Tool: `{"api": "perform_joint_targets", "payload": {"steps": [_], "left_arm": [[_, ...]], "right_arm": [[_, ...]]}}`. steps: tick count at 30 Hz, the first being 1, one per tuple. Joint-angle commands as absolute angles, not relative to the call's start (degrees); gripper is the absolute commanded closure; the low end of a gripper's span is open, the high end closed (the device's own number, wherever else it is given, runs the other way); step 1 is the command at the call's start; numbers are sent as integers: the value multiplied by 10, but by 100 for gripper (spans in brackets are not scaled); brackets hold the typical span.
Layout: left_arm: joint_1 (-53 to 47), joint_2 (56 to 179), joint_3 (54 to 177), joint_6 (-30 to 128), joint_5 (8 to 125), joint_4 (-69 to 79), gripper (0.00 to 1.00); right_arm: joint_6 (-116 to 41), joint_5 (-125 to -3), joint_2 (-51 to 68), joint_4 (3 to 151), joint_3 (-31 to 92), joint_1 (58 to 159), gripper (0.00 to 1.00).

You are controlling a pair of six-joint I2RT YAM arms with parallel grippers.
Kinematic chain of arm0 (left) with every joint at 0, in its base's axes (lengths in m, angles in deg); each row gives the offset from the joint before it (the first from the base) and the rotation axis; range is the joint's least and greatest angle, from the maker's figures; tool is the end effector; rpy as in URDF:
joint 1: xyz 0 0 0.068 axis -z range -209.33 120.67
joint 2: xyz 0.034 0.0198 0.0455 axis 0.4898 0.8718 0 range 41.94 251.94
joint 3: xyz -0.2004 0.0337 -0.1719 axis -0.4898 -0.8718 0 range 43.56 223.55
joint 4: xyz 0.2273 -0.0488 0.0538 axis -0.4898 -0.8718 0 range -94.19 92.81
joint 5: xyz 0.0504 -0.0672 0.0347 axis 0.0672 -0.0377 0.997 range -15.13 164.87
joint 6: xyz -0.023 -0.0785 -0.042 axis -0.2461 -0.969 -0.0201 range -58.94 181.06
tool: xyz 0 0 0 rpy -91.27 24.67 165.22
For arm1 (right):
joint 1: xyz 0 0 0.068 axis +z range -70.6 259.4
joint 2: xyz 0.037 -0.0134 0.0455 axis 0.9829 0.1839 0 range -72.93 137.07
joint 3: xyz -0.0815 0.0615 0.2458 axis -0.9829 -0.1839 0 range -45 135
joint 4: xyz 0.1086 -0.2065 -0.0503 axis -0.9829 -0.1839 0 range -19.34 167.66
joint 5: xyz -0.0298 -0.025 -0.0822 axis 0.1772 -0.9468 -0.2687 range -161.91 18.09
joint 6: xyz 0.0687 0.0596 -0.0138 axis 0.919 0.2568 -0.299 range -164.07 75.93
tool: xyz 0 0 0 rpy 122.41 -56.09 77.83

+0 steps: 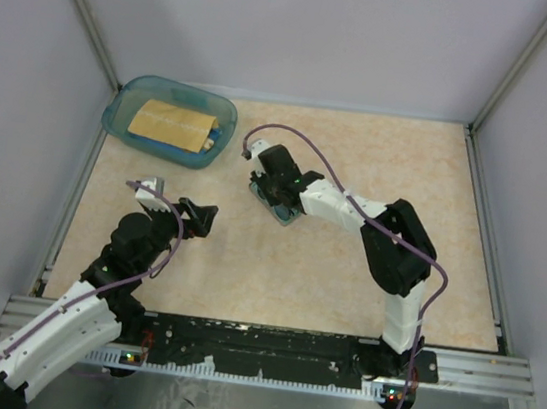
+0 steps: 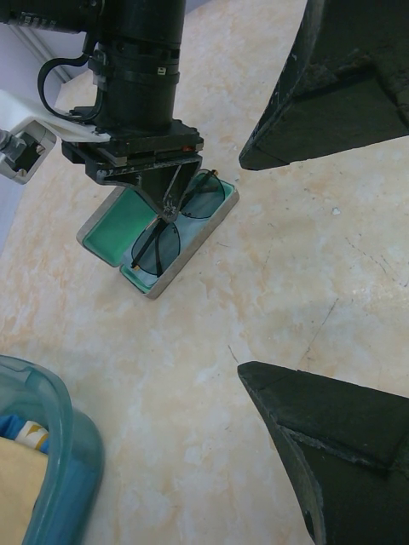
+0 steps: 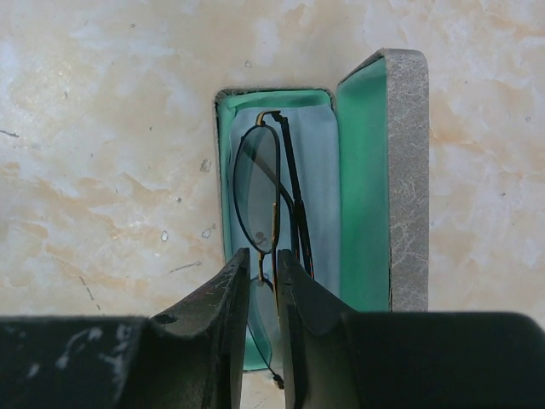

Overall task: Organize the sunglasses
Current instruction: Place the sunglasses in the sunglasses case.

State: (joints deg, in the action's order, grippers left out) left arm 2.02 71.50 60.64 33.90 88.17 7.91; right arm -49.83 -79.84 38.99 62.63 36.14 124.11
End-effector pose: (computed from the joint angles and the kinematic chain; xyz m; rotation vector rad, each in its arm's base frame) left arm 0.1615 -0.0761 0.2316 -0.1132 1.7246 -0.5637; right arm 0.3241 0.3048 0.1789 -0.9484 2.1683 0.1657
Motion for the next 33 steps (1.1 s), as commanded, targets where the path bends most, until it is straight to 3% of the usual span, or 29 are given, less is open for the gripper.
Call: {"api": "perform_joint_targets", "payload": {"steps": [1, 8, 14, 17, 23, 29, 33], "left_arm": [[19, 712, 602, 343, 885, 85, 0], [18, 710, 603, 342, 884, 83, 0], [18, 712, 604, 341, 883, 84, 0], [18, 717, 604, 341, 881, 86, 0], [18, 775, 610, 332, 859, 112, 0], [18, 930, 646, 324, 806, 174, 0], [19, 1036, 695, 340, 806, 172, 0]], "right_arm": [[-494, -813, 374, 641, 383, 1237, 79], [-493, -830, 357, 652, 379, 1236, 72], [-488, -832, 322, 678, 359, 1237, 58], [-480, -836, 302, 690, 347, 1237, 57], [-440, -907, 251, 702, 318, 1236, 37], [-380, -964, 264, 627, 350, 1210, 14], [-347, -934, 259, 638, 330, 1168, 1]]}}
